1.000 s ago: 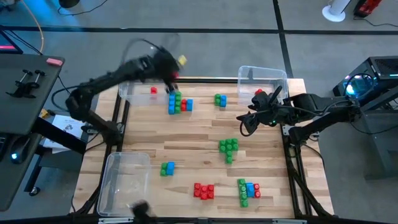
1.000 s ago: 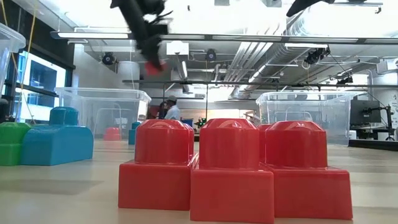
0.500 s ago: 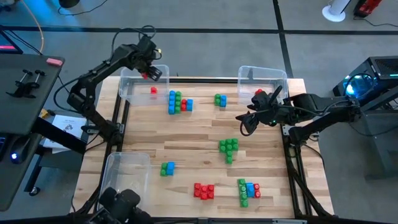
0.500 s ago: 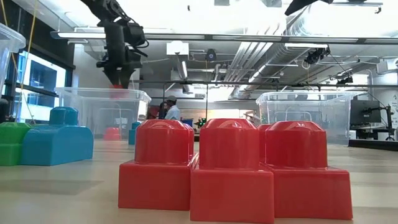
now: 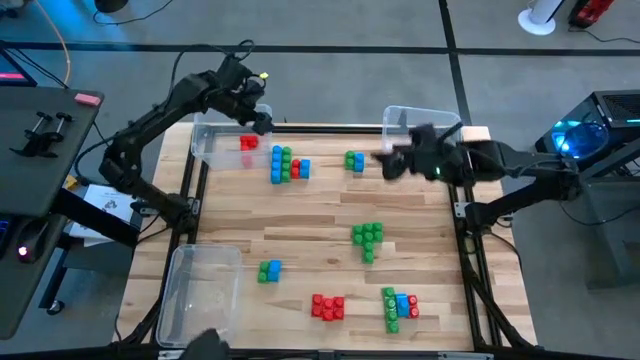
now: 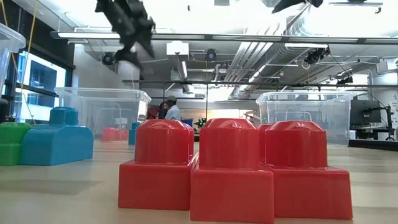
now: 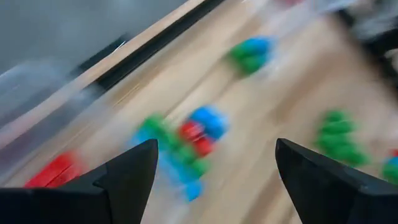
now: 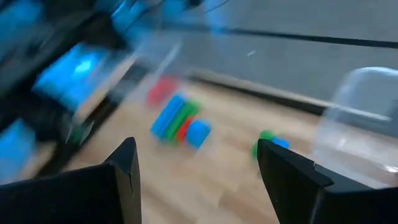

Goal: Sort blocks
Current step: Put the red game piece from the top right transparent bin to the top left transparent bin

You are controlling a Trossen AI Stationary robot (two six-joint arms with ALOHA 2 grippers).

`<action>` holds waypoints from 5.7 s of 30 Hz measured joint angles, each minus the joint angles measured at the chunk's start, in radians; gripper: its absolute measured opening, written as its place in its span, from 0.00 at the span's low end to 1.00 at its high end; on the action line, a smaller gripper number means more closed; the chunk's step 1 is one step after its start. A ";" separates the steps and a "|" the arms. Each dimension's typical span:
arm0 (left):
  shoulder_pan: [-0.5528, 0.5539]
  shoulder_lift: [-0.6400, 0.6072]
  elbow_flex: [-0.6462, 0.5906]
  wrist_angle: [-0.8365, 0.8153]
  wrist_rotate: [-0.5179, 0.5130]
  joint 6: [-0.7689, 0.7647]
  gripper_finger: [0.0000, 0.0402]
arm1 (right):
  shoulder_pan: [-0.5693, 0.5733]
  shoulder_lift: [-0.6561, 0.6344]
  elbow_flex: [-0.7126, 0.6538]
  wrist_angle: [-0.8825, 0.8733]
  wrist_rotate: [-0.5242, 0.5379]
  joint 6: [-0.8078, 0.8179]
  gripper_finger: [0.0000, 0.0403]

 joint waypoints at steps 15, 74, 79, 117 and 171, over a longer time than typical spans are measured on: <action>-0.295 -0.320 -0.419 0.723 0.061 -0.302 0.77 | -0.850 0.228 0.001 -0.215 -0.428 -0.369 0.52; -0.332 -0.320 -0.469 0.815 -0.042 -0.427 0.77 | -0.999 0.700 -0.212 -0.110 -0.435 -0.813 0.52; -0.332 -0.320 -0.469 0.815 -0.042 -0.413 0.77 | -0.981 0.701 -0.212 -0.089 -0.435 -0.848 0.50; -0.278 -0.334 -0.405 0.818 -0.042 -0.159 0.77 | -0.962 0.198 -0.135 -0.148 -0.591 -0.676 0.00; -0.451 -0.119 -0.369 1.207 0.050 -0.210 0.68 | -0.354 0.269 -0.108 1.063 -1.011 -0.504 0.00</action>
